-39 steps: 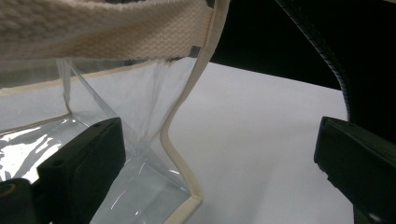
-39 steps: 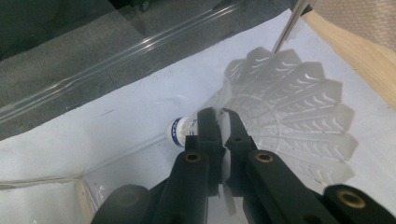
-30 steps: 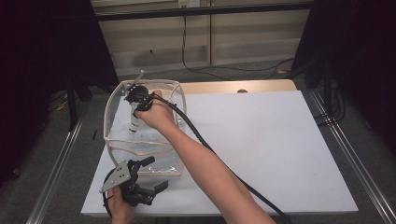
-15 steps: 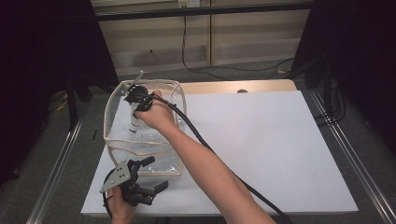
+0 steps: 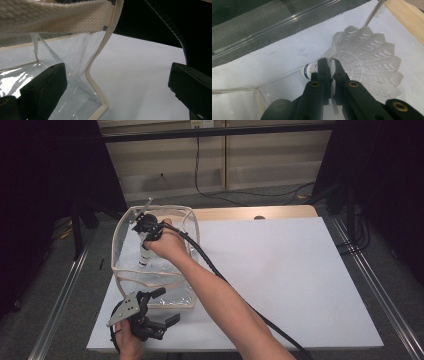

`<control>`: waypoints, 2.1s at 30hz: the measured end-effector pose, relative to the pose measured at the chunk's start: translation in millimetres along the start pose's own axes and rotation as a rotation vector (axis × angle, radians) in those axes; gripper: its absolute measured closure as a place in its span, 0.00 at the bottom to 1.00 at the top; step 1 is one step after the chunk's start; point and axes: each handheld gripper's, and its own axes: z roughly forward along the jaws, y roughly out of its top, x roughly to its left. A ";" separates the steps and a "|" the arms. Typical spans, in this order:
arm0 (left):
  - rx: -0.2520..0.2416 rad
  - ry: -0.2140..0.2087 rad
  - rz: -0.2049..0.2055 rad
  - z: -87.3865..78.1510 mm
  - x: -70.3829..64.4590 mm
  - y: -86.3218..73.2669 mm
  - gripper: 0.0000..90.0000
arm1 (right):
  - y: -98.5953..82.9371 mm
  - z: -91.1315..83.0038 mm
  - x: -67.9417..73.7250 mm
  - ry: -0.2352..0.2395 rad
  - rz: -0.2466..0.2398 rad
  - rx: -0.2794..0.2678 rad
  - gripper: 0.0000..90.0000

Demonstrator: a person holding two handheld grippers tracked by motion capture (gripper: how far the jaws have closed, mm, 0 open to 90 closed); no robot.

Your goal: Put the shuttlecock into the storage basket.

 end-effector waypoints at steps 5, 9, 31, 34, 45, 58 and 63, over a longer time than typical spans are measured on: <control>0.000 0.000 0.000 0.0 0.0 0.0 0.03 | -0.5 2.4 1.5 0.009 -0.012 0.014 0.98; 0.001 0.000 0.000 0.0 0.0 0.0 0.03 | -1.5 7.1 2.6 0.023 -0.029 0.043 0.83; 0.000 0.000 0.002 -0.1 0.1 0.2 0.03 | 0.5 3.7 0.4 -0.035 -0.037 0.055 0.40; 0.000 -0.001 0.003 -0.1 0.0 0.3 0.03 | 2.1 1.0 0.3 -0.033 -0.041 0.037 0.36; 0.000 0.001 0.002 0.3 0.2 0.3 0.03 | 10.5 -12.6 -0.5 -0.054 -0.068 0.011 0.25; 0.000 0.000 0.004 0.6 -0.2 0.7 0.03 | 16.8 -34.3 -4.1 -0.036 -0.038 -0.011 0.20; 0.000 0.000 0.000 1.4 -0.8 0.4 0.03 | 18.4 -44.3 -6.5 -0.031 -0.023 -0.016 0.18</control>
